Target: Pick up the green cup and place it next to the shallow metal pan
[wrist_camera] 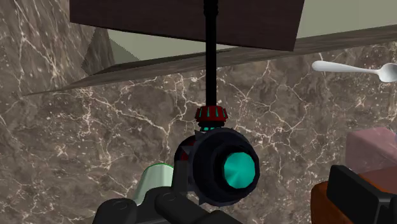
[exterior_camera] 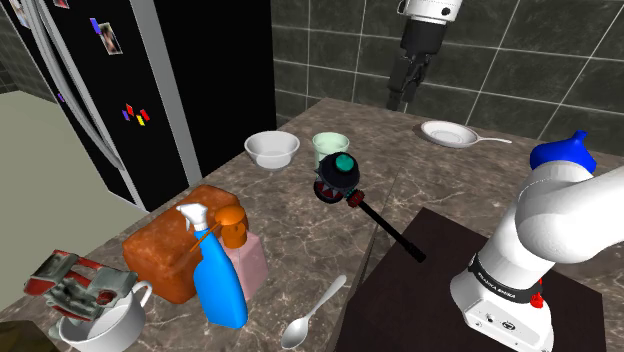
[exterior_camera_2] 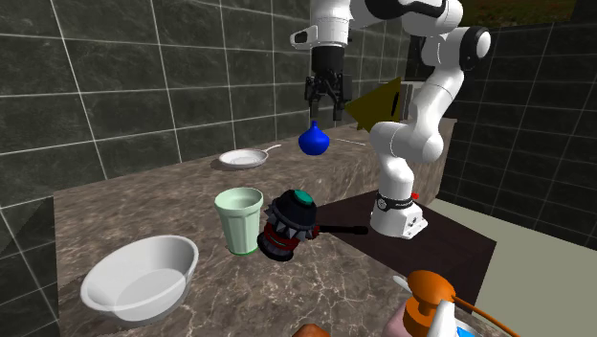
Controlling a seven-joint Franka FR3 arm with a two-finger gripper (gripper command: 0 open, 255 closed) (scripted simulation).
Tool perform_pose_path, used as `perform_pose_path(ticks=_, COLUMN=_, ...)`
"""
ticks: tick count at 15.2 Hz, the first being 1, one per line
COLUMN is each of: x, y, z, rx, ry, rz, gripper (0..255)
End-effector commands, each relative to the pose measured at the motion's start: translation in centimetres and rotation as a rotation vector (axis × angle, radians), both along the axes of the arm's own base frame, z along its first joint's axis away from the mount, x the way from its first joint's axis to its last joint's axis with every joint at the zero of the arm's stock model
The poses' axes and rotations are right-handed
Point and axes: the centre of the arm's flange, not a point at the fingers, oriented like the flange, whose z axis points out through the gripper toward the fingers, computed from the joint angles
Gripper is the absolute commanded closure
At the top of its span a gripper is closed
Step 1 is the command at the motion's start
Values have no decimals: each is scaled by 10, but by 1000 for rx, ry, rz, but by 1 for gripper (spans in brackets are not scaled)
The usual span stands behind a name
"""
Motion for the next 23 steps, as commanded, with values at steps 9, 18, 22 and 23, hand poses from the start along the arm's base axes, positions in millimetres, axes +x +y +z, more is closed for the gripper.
perform_pose_path(ticks=9, x=82, y=-46, z=-60, rx=46, ry=28, rz=-33, gripper=0)
perform_pose_path(ticks=18, x=170, y=-97, z=-133, rx=97, ry=60, rz=-69, gripper=0)
perform_pose_path(ticks=22, x=208, y=-119, z=-167, rx=120, ry=74, rz=-86, gripper=0)
perform_pose_path(ticks=23, x=217, y=-125, z=-176, rx=126, ry=77, rz=-90, gripper=0)
